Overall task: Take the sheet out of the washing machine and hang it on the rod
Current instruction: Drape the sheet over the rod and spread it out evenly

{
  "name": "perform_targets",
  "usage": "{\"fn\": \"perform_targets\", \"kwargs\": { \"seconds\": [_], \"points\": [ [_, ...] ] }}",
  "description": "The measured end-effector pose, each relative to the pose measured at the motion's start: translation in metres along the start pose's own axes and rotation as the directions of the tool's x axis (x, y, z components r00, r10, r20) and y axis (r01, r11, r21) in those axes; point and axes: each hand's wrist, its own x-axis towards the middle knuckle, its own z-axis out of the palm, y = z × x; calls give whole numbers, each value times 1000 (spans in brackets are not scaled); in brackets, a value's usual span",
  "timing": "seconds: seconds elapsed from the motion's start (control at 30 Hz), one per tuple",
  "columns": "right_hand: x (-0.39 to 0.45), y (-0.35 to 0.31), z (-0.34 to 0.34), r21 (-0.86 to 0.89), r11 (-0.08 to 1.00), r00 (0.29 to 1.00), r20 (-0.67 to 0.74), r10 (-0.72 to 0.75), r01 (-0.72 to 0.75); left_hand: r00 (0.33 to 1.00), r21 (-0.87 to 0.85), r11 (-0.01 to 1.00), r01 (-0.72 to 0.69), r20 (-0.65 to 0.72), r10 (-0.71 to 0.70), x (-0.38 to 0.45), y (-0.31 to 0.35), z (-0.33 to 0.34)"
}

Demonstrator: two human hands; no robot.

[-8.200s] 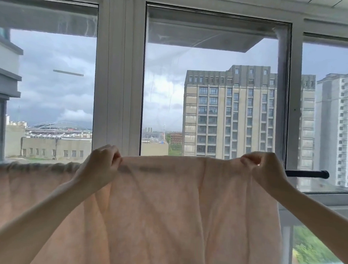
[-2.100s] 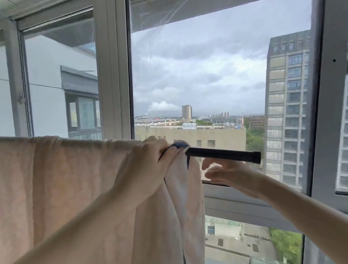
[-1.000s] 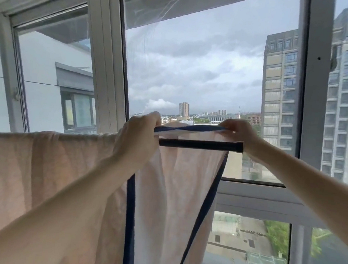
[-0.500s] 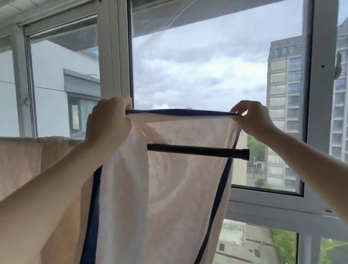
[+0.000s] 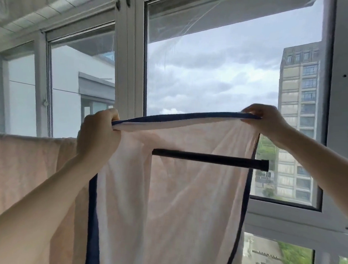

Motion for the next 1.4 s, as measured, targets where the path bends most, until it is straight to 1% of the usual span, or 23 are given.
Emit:
{"fn": "perform_targets", "kwargs": {
  "seconds": [0.03,0.07,0.1,0.13,0.17,0.23,0.27,0.33,0.4,0.47,0.5,0.57,0.63,0.7,0.83,0.9,0.93,1.0,1.07,1.17,1.27,1.33,1.4],
  "points": [
    [3,-4,0,56,998,992,-125,-21,28,1000,-9,1000,5,-23,-5,-1,0,-1],
    [4,-5,0,93,995,979,-201,-19,38,999,-24,1000,15,-42,-16,-2,0,-3],
    [2,-2,1,107,994,975,-223,0,25,998,-36,999,30,-54,-32,-5,-1,-6],
    [-4,5,2,93,996,979,-204,21,-2,997,-49,997,55,-55,-57,-10,-5,-7],
    [-14,14,5,59,998,987,-156,41,-32,996,-66,995,79,-42,-82,-17,-8,-8],
    [-41,39,14,23,996,996,-24,83,-83,995,-96,990,103,23,-101,-40,-16,-6],
    [-56,52,20,-4,996,996,31,89,-89,993,-103,989,105,69,-99,-54,-19,-4],
    [-81,72,33,-88,993,991,95,90,-81,981,-101,991,90,179,-71,-79,-20,0],
    [-102,80,46,-131,985,978,161,134,-113,957,-84,995,46,290,-20,-100,-11,3],
    [-117,78,56,-110,990,964,241,112,-87,935,-117,993,-11,350,51,-114,5,6],
    [-122,75,59,-105,993,965,251,78,-53,927,-151,988,-19,369,74,-120,13,8],
    [-125,66,61,-127,992,975,220,25,3,916,-208,978,-19,389,100,-127,25,12],
    [-126,57,61,-151,988,981,194,15,15,911,-221,973,-61,386,145,-131,33,17],
    [-125,49,58,-118,993,987,160,17,2,919,-220,970,-104,351,178,-131,42,21],
    [-117,31,43,101,994,996,-75,54,-46,959,-255,953,-163,185,214,-125,64,18],
    [-119,25,37,161,986,989,-136,59,-37,954,-261,937,-231,128,271,-128,75,16],
    [-123,26,37,177,983,986,-152,72,-44,947,-254,933,-255,126,294,-132,81,15],
    [-136,32,38,164,985,985,-148,86,-61,931,-243,929,-279,170,324,-148,90,20],
    [-147,37,38,118,991,992,-99,75,-64,921,-249,932,-264,221,320,-161,98,29],
    [-144,39,35,103,992,993,-87,84,-75,937,-311,942,-124,277,214,-158,114,38],
    [-131,31,31,108,991,990,-109,93,-81,963,-324,943,-79,221,157,-142,130,40],
    [-125,22,29,81,993,988,-123,91,-81,974,-239,964,-116,161,157,-129,138,41],
    [-119,22,28,101,992,984,-151,92,-77,981,-154,977,-145,108,162,-115,144,40]
  ]
}}
